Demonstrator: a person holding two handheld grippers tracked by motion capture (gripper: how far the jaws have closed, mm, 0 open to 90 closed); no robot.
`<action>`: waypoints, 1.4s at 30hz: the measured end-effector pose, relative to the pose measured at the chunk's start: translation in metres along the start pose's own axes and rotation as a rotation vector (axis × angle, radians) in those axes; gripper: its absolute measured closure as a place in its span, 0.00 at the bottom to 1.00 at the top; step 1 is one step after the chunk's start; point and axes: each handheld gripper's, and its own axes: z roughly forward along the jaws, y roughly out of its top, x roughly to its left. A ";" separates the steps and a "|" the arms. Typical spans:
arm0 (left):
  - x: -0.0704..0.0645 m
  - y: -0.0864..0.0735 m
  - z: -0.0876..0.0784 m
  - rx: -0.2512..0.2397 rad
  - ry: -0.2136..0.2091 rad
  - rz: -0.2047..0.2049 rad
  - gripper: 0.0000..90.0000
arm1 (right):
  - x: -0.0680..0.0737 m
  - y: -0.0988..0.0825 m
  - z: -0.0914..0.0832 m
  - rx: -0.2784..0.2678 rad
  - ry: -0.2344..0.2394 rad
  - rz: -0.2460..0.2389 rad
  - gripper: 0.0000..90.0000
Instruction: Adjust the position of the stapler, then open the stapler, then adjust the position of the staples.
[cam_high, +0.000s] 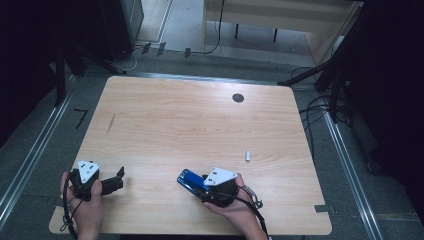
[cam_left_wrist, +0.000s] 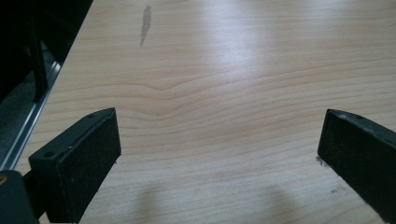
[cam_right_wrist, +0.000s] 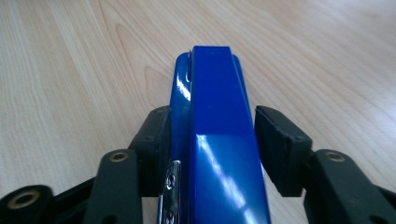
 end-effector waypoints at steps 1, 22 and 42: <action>-0.005 0.000 0.000 0.003 -0.019 0.000 0.00 | -0.001 -0.002 -0.009 -0.023 -0.014 0.023 0.53; -0.095 0.000 -0.011 -0.013 -0.268 0.109 0.00 | -0.004 -0.042 -0.068 -0.174 -0.080 0.130 0.66; -0.155 -0.002 -0.009 0.005 -0.507 0.199 0.94 | -0.010 -0.059 -0.063 -0.155 -0.075 0.279 1.00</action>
